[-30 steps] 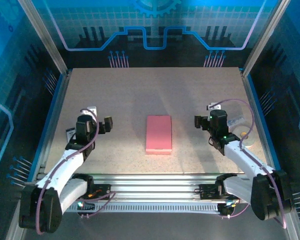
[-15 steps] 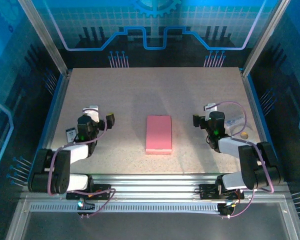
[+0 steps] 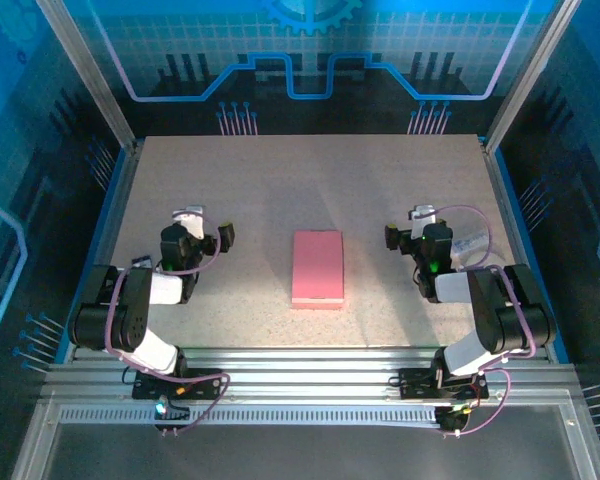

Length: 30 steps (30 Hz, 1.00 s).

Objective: Fold the paper box

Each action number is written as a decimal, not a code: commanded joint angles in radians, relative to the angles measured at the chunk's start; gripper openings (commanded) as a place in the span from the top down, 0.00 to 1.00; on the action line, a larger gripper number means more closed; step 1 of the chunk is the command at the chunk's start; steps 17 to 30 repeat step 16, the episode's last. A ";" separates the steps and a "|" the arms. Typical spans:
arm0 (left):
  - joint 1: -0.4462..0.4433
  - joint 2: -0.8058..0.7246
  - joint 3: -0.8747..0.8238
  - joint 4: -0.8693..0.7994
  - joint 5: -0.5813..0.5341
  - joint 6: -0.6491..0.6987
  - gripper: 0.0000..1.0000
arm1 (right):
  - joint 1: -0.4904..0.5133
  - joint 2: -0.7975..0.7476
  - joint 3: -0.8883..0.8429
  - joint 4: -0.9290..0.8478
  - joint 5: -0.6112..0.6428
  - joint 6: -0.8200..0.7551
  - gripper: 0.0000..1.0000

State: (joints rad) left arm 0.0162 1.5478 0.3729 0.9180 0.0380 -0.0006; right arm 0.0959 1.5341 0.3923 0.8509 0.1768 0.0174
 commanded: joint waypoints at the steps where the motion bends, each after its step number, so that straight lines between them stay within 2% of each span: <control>1: 0.011 0.000 0.015 -0.013 -0.014 -0.002 0.01 | -0.015 0.006 -0.005 0.063 -0.006 -0.014 0.00; 30: 0.004 -0.001 0.012 -0.006 -0.007 0.008 0.01 | -0.015 0.006 -0.004 0.060 -0.008 -0.015 0.00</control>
